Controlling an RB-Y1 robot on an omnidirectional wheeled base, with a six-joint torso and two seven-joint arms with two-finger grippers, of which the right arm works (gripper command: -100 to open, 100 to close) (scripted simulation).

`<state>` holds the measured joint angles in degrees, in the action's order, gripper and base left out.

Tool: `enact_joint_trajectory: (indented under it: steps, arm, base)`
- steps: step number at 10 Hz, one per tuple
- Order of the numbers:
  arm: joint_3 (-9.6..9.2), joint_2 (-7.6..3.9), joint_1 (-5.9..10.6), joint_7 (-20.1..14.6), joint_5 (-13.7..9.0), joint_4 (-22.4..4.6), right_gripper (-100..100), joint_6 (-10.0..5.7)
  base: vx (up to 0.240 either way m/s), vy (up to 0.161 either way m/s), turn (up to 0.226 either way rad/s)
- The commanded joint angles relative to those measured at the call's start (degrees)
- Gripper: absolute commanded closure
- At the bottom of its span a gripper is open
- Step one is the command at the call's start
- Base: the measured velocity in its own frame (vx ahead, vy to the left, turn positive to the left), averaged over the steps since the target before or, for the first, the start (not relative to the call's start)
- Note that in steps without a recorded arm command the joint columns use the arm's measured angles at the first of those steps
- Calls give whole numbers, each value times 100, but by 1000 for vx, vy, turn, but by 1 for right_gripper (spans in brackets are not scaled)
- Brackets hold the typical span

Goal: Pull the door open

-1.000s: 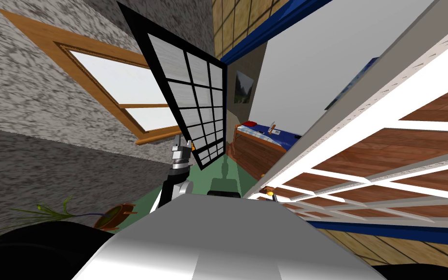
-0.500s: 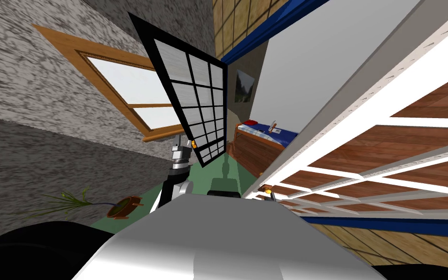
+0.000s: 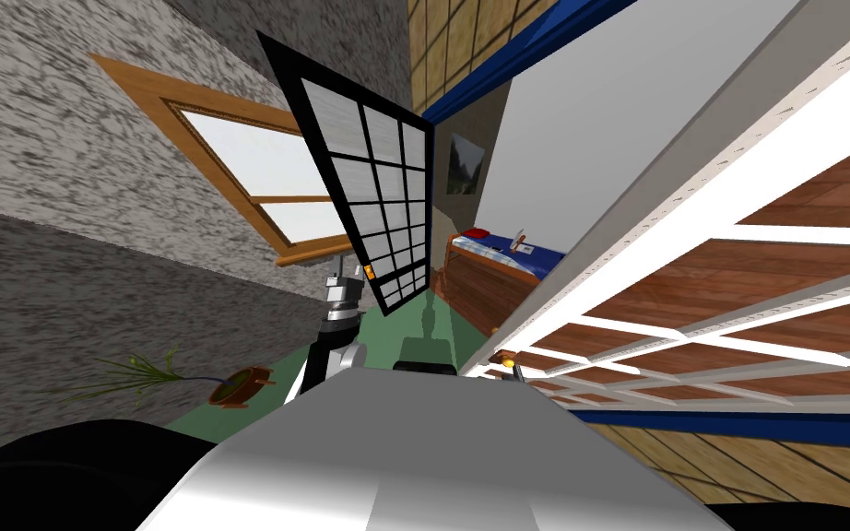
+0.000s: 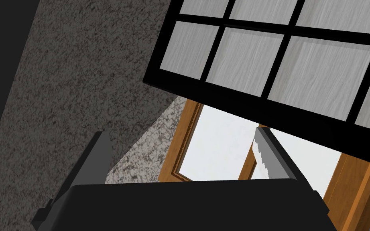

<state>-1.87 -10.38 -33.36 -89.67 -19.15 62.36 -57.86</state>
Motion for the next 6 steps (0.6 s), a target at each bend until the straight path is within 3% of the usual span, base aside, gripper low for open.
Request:
enact_joint_trajectory:
  steps: [1,3,4,6]
  arm:
    - [10,-35,-113,-116,-49,119,-100,67]
    - [70,-67,-170,-112,-85,88,-100,104]
    - [70,-67,-170,-112,-85,88,100,104]
    - [70,-67,-170,-112,-85,88,100,104]
  base:
    - [79,21,-14]
    - [98,18,-29]
    - [-14,-15,21]
    - [-15,1,6]
